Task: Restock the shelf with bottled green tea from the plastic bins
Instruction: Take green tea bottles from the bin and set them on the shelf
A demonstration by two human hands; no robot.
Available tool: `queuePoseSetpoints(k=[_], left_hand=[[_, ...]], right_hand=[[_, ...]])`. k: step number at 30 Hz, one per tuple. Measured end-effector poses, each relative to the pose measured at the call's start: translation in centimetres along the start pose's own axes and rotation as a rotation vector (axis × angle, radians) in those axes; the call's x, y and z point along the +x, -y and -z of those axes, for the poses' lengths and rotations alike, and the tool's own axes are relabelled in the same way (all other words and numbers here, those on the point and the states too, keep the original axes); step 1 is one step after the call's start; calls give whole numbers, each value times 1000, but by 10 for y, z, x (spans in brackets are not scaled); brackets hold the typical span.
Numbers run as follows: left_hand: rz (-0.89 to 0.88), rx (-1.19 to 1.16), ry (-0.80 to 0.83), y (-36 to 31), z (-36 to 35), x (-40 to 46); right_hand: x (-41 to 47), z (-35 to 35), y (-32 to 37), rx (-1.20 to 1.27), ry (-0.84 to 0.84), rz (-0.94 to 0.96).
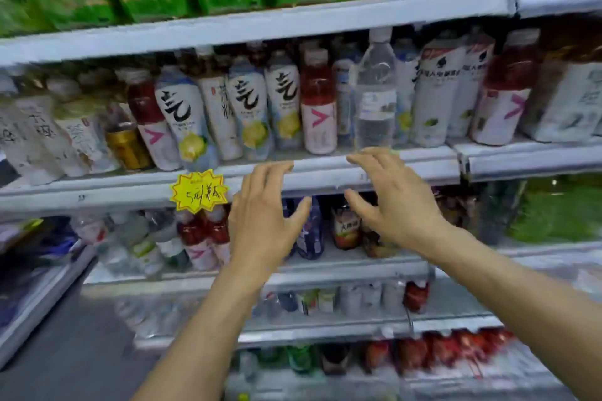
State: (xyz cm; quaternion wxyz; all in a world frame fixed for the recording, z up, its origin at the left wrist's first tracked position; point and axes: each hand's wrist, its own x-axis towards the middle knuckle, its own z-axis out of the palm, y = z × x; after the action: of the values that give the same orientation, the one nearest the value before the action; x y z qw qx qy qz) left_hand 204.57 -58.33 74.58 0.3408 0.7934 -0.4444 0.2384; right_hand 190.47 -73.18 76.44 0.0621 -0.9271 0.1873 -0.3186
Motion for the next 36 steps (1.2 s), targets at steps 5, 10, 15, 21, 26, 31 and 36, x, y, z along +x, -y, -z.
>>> queuePoseSetpoints(k=[5, 10, 15, 21, 26, 31, 36], left_hand=[[271, -135, 350, 9, -50, -79], [554, -253, 600, 28, -97, -161], [916, -315, 843, 64, -142, -253], [1154, -300, 1057, 99, -205, -361], [1285, -243, 1192, 125, -264, -439], [1330, -193, 1228, 150, -313, -488], [1352, -123, 1164, 188, -361, -545]], right_hand=[[-75, -51, -37, 134, 375, -222], [-138, -113, -63, 208, 659, -428], [-222, -182, -79, 269, 952, -700], [-324, -261, -104, 257, 1180, -1029], [-392, -330, -121, 245, 1164, -1205], [-430, -391, -135, 155, 1053, -1271], [-455, -443, -133, -39, 947, -1175]])
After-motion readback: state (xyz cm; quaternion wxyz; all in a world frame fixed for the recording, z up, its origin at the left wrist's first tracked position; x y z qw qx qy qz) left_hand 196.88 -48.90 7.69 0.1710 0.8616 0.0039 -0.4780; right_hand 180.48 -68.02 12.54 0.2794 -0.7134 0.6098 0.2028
